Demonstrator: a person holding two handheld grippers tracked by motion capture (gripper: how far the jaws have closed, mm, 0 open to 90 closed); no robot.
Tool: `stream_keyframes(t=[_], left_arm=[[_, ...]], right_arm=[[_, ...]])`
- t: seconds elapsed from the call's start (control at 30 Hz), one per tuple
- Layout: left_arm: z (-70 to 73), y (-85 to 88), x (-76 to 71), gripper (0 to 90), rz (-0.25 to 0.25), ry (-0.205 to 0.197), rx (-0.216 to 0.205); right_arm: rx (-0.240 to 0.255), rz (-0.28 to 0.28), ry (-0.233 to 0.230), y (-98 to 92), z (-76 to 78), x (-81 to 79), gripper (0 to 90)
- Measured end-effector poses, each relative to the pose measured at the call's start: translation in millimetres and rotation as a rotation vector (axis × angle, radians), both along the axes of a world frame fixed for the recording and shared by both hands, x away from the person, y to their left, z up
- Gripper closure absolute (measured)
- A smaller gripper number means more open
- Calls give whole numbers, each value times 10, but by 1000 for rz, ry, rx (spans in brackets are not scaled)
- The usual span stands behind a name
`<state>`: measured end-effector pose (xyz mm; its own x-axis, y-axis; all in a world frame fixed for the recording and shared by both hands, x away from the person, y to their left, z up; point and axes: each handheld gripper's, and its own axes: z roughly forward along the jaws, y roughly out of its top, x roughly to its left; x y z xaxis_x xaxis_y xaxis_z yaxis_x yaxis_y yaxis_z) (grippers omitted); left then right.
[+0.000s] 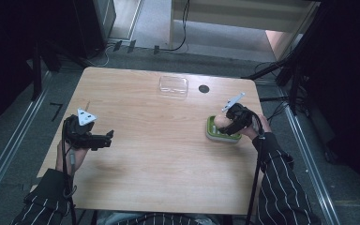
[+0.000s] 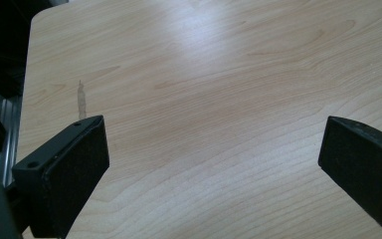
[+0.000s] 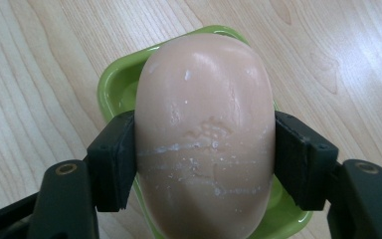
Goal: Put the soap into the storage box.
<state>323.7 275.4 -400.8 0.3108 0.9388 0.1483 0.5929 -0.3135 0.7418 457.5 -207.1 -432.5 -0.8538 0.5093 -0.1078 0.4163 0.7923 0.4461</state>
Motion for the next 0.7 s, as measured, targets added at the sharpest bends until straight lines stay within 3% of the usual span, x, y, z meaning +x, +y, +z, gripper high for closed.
stream_keyframes(t=[0.7], left_arm=[[-4, 2, 3, 1, 4, 6, 3]], right_arm=[[-29, 22, 19, 26, -163, 90, 335]])
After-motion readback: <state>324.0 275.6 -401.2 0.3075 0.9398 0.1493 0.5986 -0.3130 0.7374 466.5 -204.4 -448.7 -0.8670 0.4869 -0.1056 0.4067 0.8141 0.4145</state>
